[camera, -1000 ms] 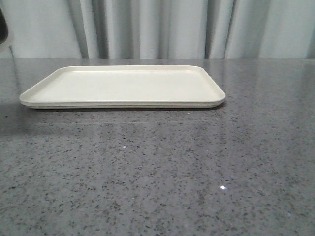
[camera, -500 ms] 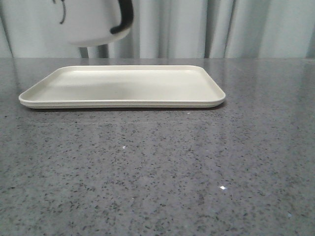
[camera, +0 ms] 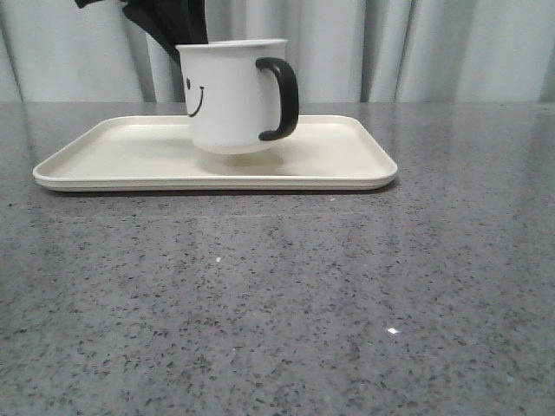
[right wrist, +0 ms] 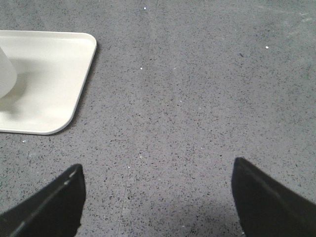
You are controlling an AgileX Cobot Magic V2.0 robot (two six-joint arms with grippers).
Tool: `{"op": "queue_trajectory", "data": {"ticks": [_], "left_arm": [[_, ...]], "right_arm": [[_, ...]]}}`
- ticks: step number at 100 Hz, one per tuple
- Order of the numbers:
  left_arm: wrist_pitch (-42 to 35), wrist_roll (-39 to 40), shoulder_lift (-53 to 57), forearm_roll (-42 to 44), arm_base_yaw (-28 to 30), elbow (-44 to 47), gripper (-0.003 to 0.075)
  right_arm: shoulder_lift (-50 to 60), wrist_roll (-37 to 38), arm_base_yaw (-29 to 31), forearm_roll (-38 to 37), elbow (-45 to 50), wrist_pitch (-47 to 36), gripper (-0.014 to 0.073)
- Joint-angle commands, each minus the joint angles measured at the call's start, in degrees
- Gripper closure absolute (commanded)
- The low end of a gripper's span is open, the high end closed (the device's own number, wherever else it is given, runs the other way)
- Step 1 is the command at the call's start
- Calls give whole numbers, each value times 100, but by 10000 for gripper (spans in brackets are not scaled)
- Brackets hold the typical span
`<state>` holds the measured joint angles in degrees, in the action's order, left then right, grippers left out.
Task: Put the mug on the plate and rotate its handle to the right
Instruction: 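Lower the mug onto the tray and open the left gripper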
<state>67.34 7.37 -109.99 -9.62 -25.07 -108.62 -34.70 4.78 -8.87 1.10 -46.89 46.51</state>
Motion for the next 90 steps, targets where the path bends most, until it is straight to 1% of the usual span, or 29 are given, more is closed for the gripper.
{"op": "queue_trajectory", "data": {"ticks": [1, 62, 72, 79, 90], "left_arm": [[-155, 53, 221, 18, -50, -216, 741], [-62, 7, 160, 70, -50, -216, 732], [-22, 7, 160, 59, -50, -216, 670], [3, 7, 160, 48, -50, -216, 599], [17, 7, 160, 39, -50, -216, 464]], "right_arm": [[-55, -19, 32, -17, -186, -357, -10], [-55, -19, 32, -17, -186, -375, -10], [-55, -19, 32, -17, -186, -375, -10], [-55, -19, 32, -17, -186, -375, -10], [-55, -19, 32, -17, -186, -375, -10]]}}
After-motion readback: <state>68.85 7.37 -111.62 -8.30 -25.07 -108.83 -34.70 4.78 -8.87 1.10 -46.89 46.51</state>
